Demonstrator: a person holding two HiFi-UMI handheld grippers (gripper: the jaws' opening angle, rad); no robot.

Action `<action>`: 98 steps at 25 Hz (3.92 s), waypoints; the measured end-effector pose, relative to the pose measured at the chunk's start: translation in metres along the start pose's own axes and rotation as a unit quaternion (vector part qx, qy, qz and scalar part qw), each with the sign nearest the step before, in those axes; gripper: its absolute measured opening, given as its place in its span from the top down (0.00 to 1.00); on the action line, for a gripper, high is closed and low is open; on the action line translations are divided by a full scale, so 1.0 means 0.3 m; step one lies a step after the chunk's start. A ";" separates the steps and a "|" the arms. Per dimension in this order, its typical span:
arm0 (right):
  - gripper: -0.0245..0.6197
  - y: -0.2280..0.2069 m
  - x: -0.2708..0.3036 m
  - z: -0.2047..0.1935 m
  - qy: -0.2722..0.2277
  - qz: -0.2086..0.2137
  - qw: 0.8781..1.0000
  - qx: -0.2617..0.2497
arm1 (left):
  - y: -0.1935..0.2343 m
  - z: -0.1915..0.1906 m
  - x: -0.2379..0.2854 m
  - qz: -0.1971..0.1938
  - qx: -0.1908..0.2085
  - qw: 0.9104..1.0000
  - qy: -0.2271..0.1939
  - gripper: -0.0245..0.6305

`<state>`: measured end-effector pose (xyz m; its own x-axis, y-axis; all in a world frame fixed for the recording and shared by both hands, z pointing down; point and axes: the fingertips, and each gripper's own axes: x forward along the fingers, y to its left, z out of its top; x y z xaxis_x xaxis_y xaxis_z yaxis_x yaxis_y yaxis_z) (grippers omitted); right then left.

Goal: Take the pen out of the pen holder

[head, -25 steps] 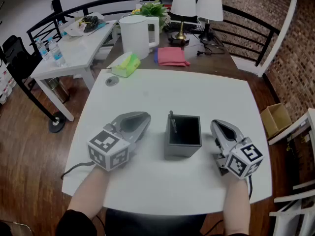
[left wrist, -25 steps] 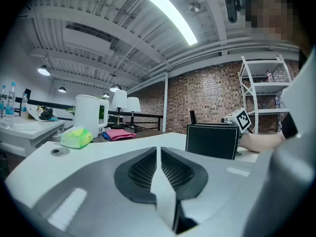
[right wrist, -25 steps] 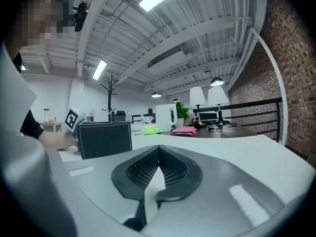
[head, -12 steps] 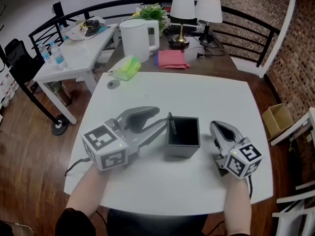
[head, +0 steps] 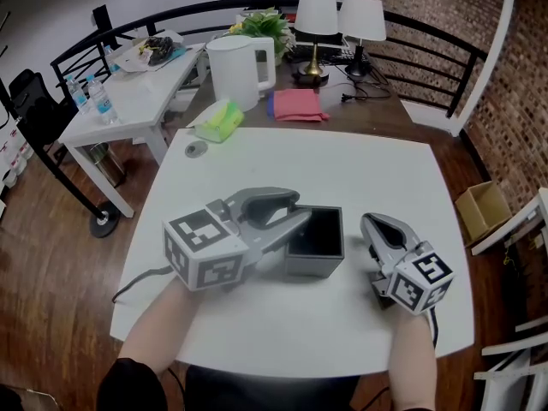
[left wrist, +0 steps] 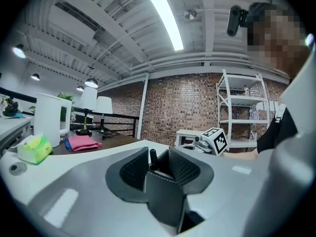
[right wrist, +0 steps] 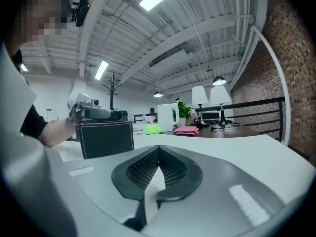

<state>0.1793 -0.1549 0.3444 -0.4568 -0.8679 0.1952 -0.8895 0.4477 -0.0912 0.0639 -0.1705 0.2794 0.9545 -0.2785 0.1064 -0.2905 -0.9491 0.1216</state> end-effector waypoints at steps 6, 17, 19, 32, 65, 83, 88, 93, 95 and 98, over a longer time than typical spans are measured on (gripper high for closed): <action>0.94 0.002 0.000 -0.001 0.002 0.002 1.000 0.000 | 0.006 0.005 -0.009 0.009 0.011 1.000 0.001 0.90; 0.94 -0.004 -0.001 0.000 -0.002 -0.001 1.000 0.001 | -0.010 0.226 -0.165 0.004 0.007 0.988 -0.157 0.91; 0.94 -0.004 -0.002 -0.001 -0.001 -0.002 1.000 0.001 | -0.006 0.255 -0.199 0.008 0.010 0.985 -0.171 0.91; 0.94 -0.015 -0.004 -0.001 -0.004 -0.011 1.000 0.002 | 0.177 0.245 -0.367 0.160 0.051 0.968 -0.186 0.91; 0.94 -0.011 -0.008 0.003 -0.004 -0.013 1.000 0.004 | 0.252 -0.329 -0.291 0.248 -0.046 0.960 0.122 0.90; 0.94 -0.006 -0.007 -0.003 -0.002 -0.010 1.000 0.004 | 0.401 -0.204 -0.441 0.274 -0.027 0.961 -0.016 0.92; 0.94 -0.008 -0.010 -0.003 0.001 -0.007 1.000 0.001 | 0.390 -0.213 -0.419 0.256 -0.034 0.966 -0.011 0.93; 0.94 -0.014 -0.009 -0.012 0.006 -0.013 1.000 0.008 | 0.370 -0.222 -0.408 0.249 -0.017 0.968 0.001 0.95; 0.94 -0.010 -0.009 -0.009 0.006 -0.014 1.000 0.009 | 0.370 -0.221 -0.408 0.248 -0.017 0.969 0.001 0.95; 0.94 -0.010 -0.009 -0.003 0.002 -0.015 1.000 0.006 | 0.374 -0.219 -0.409 0.248 -0.017 0.969 0.000 0.95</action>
<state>0.1831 -0.1536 0.3449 -0.4290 -0.8806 0.2012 -0.9033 0.4178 -0.0974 -0.0903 -0.2332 0.3447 0.6969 -0.6990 0.1604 -0.7155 -0.6931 0.0875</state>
